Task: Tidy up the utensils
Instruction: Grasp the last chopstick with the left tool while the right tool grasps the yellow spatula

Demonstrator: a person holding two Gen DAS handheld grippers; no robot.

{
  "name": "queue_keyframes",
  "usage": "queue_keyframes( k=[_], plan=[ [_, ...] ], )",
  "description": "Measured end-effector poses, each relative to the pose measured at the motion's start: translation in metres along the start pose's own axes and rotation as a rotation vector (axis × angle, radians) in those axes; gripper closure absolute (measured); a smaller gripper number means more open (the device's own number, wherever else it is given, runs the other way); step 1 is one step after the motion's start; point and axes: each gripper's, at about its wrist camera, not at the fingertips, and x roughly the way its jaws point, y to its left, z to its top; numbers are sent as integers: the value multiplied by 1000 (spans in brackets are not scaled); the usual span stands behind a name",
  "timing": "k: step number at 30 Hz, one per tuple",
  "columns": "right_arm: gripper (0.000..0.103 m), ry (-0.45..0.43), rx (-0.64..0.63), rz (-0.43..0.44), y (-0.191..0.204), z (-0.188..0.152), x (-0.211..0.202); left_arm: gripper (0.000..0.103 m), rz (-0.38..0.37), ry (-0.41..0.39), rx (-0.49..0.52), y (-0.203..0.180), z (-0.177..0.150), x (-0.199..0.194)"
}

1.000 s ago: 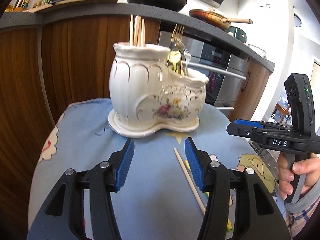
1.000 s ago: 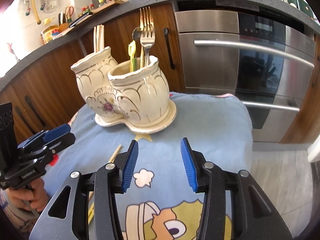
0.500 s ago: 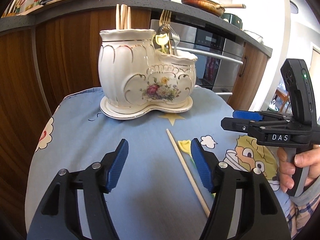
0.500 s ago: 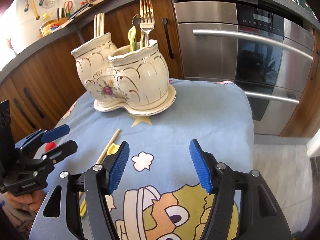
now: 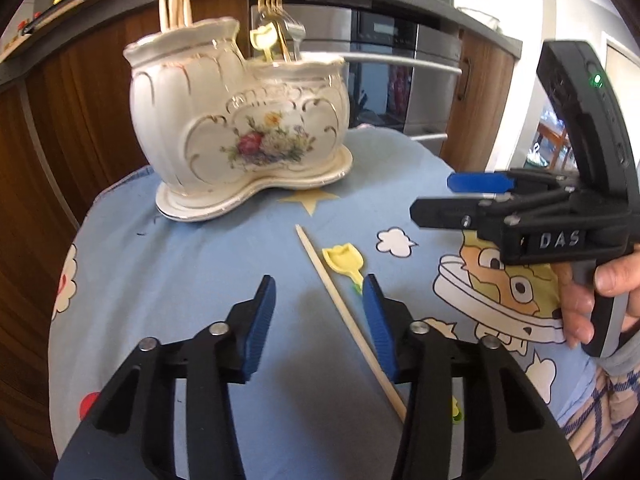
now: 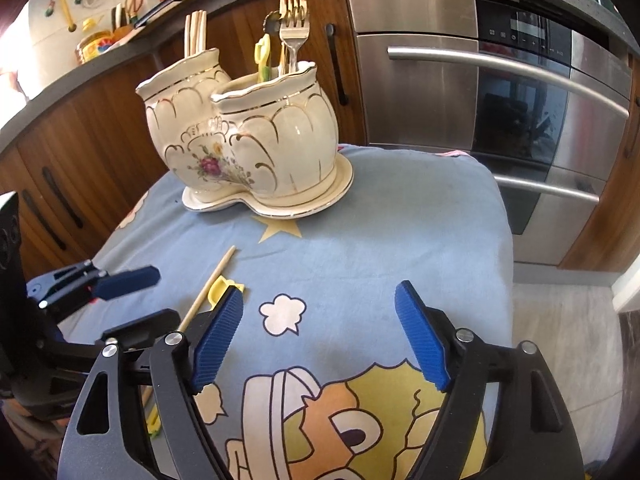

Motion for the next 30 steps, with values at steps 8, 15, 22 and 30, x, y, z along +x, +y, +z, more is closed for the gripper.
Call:
queue_keyframes(
  k=[8, 15, 22, 30],
  plan=[
    [21, -11, 8, 0, -3, 0, -4, 76, -15, 95, 35, -8, 0, 18],
    [20, 4, -1, 25, 1, -1, -4, 95, 19, 108, 19, -4, 1, 22],
    [20, 49, -80, 89, 26, -5, 1, 98, 33, 114, -34, 29, -6, 14],
    [21, 109, -172, 119, 62, -13, 13, 98, 73, 127, -82, 60, -6, 10]
  ],
)
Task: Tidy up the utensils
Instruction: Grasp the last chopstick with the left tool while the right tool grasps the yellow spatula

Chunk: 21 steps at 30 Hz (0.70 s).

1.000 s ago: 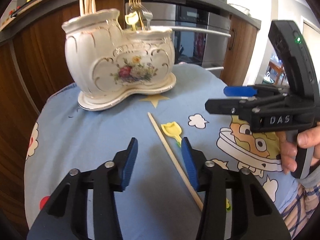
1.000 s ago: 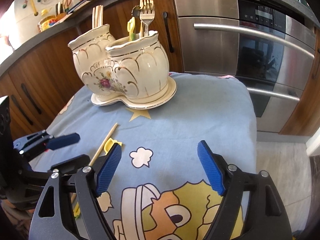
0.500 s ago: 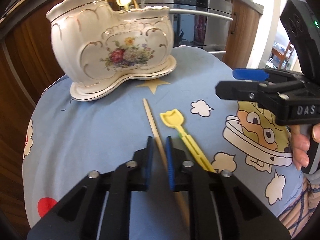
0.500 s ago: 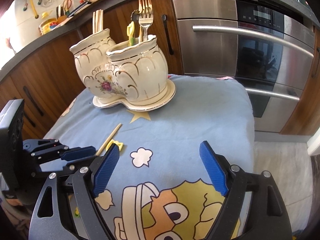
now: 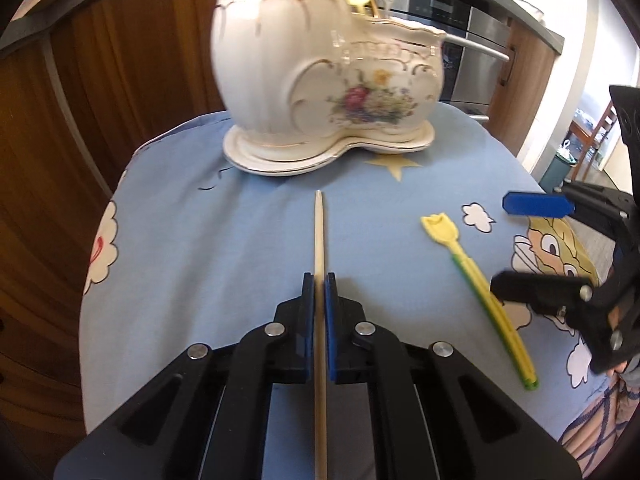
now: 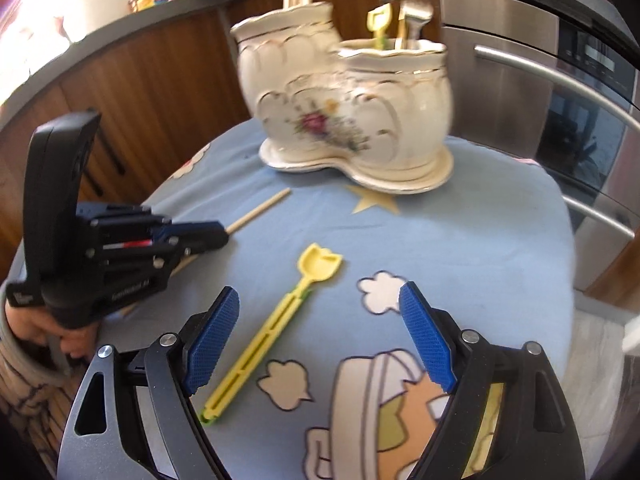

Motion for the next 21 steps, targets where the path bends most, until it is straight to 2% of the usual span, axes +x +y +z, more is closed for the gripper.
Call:
queue_keyframes(
  k=[2, 6, 8, 12, 14, 18, 21],
  plan=[
    [23, 19, -17, 0, 6, 0, 5, 98, 2, 4, 4, 1, 1, 1],
    [45, 60, -38, -1, 15, -2, 15, 98, 7, 15, 13, -1, 2, 1],
    [51, 56, -47, -22, 17, -3, 15, 98, 10, 21, 20, -2, 1, 1],
    [75, 55, -56, -46, 12, -3, 14, 97, 18, 39, 50, -5, 3, 2],
    [83, 62, -69, -42, 8, -3, 12, 97, 17, 52, 67, -6, 5, 3],
    [91, 78, -102, -65, -2, -3, 11, 96, 12, 86, 105, -7, 9, 4],
    [91, 97, -100, -100, -14, -2, 9, 91, 11, 110, 133, -6, 12, 4]
  ],
)
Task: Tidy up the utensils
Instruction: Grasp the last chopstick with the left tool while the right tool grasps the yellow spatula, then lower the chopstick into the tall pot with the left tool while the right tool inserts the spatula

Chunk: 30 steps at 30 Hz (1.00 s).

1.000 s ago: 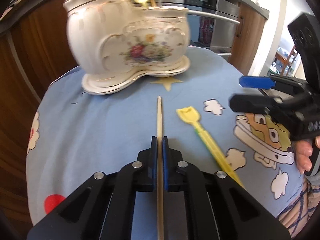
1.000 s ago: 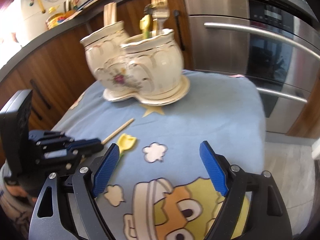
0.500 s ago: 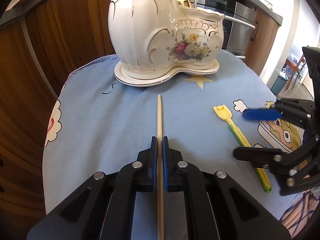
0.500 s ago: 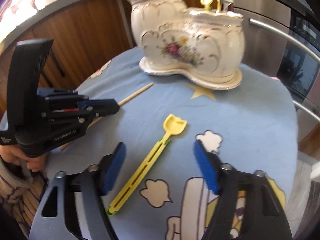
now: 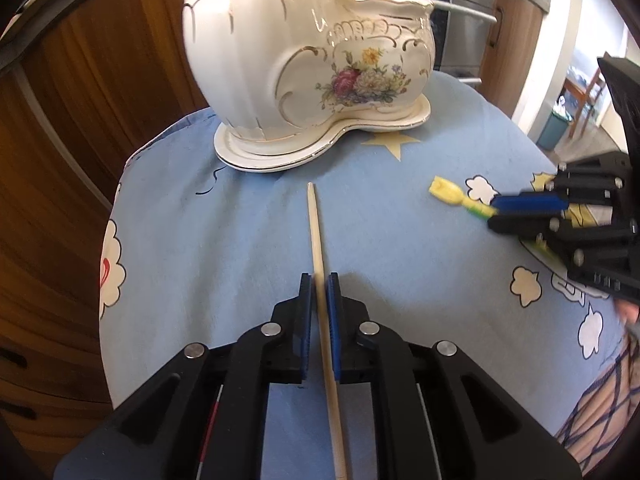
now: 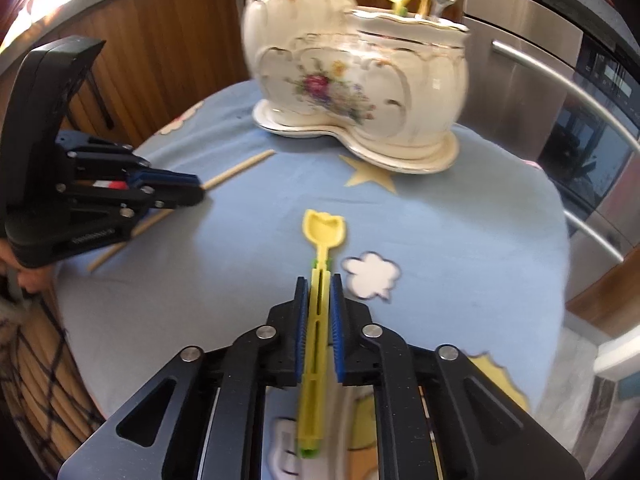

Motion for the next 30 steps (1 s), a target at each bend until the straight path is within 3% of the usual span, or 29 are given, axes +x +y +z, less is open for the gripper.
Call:
queue_keyframes(
  k=[2, 9, 16, 18, 19, 20, 30],
  plan=[
    [91, 12, 6, -4, -7, 0, 0, 83, 9, 15, 18, 1, 2, 0],
    [76, 53, -13, -1, -19, 13, 8, 76, -4, 85, 75, 2, 14, 4],
    [80, 31, -52, -31, -8, 11, 7, 72, 16, 148, 129, 1, 26, 9],
    [85, 23, -50, -24, -8, 9, 6, 78, 18, 149, 132, -1, 26, 9],
    [86, 19, -49, -21, -8, 8, 6, 88, 4, 149, 131, -3, 25, 8],
    [88, 15, -46, -16, -7, 8, 6, 92, -6, 147, 131, -6, 24, 8],
    [93, -7, -7, -6, -14, 6, 1, 98, -2, 88, 94, -10, 17, -1]
  ],
)
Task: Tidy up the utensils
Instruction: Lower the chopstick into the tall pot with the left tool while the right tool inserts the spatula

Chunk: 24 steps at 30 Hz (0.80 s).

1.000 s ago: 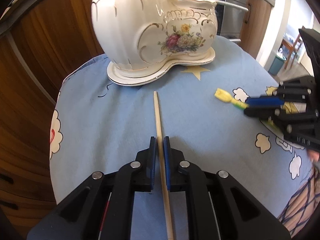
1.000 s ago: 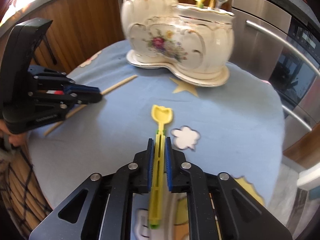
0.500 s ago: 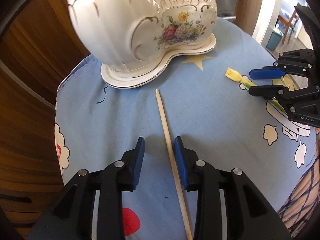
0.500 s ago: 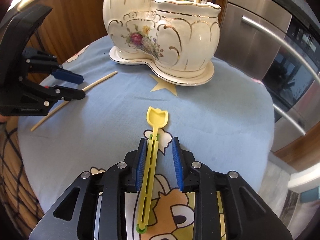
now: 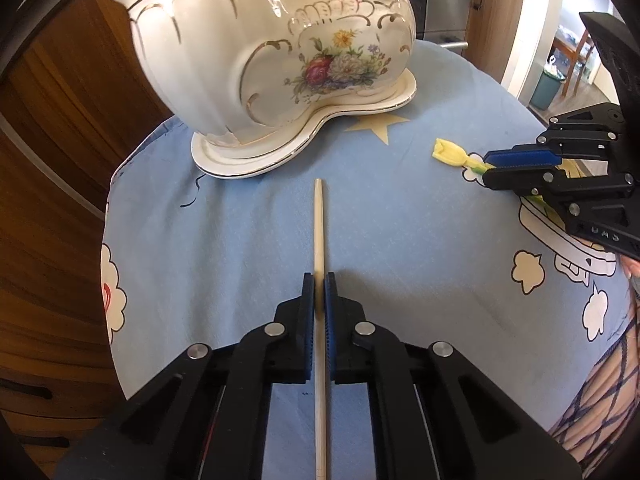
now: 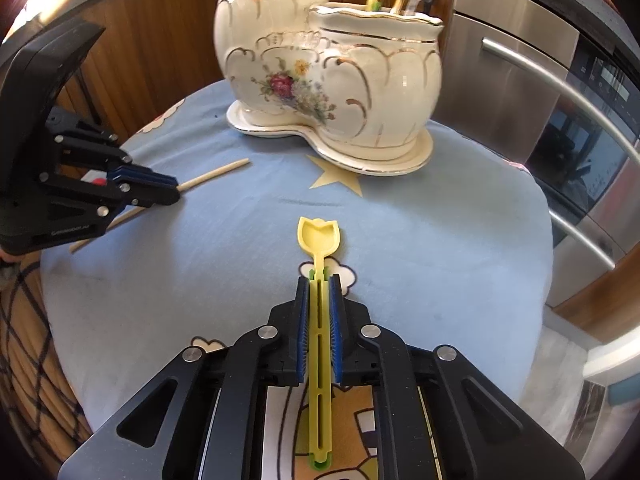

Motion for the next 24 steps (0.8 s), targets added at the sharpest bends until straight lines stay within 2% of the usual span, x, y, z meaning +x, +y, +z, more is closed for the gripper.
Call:
queue_keyframes(
  k=[10, 12, 17, 24],
  plan=[
    [93, -97, 112, 90, -23, 5, -17, 98, -77, -65, -51, 21, -16, -22],
    [93, -145, 144, 140, -28, 7, -25, 98, -125, -130, -73, 26, -15, -36],
    [92, -237, 195, 205, -37, 10, -43, 98, -179, -306, -135, 33, -10, -73],
    [93, -344, 228, 253, -43, 12, -62, 98, -165, -492, -222, 38, 0, -99]
  ],
)
